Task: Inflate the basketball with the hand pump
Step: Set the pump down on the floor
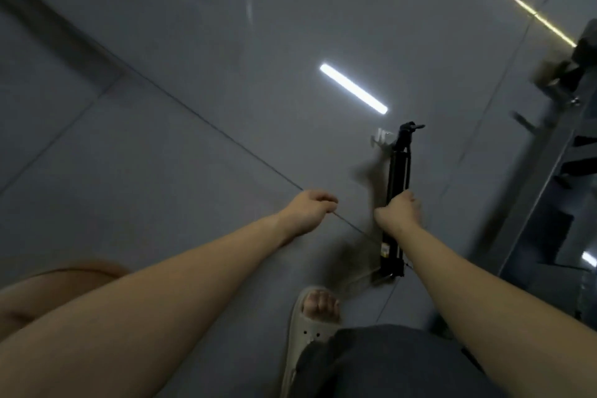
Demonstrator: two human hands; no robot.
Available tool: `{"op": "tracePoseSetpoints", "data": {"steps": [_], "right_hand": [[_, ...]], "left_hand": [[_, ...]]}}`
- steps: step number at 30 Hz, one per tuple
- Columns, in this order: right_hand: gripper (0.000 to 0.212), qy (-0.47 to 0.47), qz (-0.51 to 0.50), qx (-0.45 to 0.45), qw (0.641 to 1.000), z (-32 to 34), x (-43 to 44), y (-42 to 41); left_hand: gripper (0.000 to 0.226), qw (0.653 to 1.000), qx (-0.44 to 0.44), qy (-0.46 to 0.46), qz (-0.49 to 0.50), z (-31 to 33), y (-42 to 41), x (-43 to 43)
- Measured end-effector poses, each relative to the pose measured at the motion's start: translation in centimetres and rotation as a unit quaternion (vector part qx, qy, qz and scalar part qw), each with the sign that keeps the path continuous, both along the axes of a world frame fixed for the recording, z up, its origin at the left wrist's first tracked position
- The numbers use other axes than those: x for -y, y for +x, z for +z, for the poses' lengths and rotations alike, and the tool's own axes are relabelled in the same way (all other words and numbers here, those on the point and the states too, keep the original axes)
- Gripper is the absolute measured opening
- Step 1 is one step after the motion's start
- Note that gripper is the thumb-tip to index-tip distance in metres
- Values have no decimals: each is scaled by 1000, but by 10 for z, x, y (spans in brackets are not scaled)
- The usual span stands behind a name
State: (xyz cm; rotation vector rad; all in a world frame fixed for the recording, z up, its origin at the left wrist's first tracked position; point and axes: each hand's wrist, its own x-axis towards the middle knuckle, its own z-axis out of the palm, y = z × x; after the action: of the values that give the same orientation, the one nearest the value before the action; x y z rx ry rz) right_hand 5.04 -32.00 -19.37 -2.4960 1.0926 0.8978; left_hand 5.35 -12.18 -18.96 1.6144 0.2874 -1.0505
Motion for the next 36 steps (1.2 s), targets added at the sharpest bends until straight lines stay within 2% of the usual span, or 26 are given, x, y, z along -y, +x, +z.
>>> {"op": "tracePoseSetpoints", "data": {"steps": [2, 5, 8, 10, 11, 12, 14, 15, 17, 19, 22, 26, 28, 30, 32, 33, 36], "right_hand": [[76, 20, 44, -4, 999, 28, -39, 1], [70, 143, 132, -39, 980, 62, -125, -11], [66, 290, 147, -68, 943, 89, -223, -46], [73, 368, 103, -110, 918, 97, -283, -77], [79, 391, 78, -130, 908, 99, -306, -91], [83, 406, 49, -154, 900, 101, -328, -105], [87, 427, -19, -193, 883, 98, -354, -127], [88, 440, -51, -201, 874, 96, -362, -136], [91, 448, -92, -192, 868, 95, -361, -146], [98, 436, -107, -176, 876, 98, -346, -153], [103, 437, -155, -152, 873, 107, -313, -167], [88, 438, -265, -78, 856, 110, -276, -183], [89, 412, -321, -29, 852, 111, -258, -180], [92, 376, -320, 19, 869, 110, -244, -168], [96, 346, -264, 67, 898, 108, -227, -151], [96, 338, -233, 85, 908, 106, -219, -143], [99, 320, -191, 126, 919, 93, -196, -128]], "left_hand": [[22, 997, 29, 60, 34, 27, -15, -54], [21, 972, 78, 192, 108, 75, -51, -144], [27, 906, 138, 372, 147, 111, -105, -233], [42, 846, 94, 488, 193, 125, -143, -288], [58, 828, 30, 515, 222, 126, -159, -309], [79, 823, -65, 500, 261, 128, -175, -330], [123, 828, -220, 364, 365, 124, -192, -352], [137, 827, -255, 302, 401, 123, -197, -357], [147, 841, -253, 271, 395, 123, -196, -347], [136, 862, -227, 323, 318, 133, -185, -323], [112, 885, -178, 404, 147, 152, -163, -275], [92, 912, 25, 409, -20, 174, -139, -201], [96, 906, 74, 415, -30, 172, -129, -184], [108, 910, 22, 413, 1, 158, -124, -190], [117, 939, -40, 342, 10, 140, -119, -197], [117, 949, -39, 313, 4, 134, -118, -194], [105, 941, 65, 330, -29, 125, -108, -156]]}}
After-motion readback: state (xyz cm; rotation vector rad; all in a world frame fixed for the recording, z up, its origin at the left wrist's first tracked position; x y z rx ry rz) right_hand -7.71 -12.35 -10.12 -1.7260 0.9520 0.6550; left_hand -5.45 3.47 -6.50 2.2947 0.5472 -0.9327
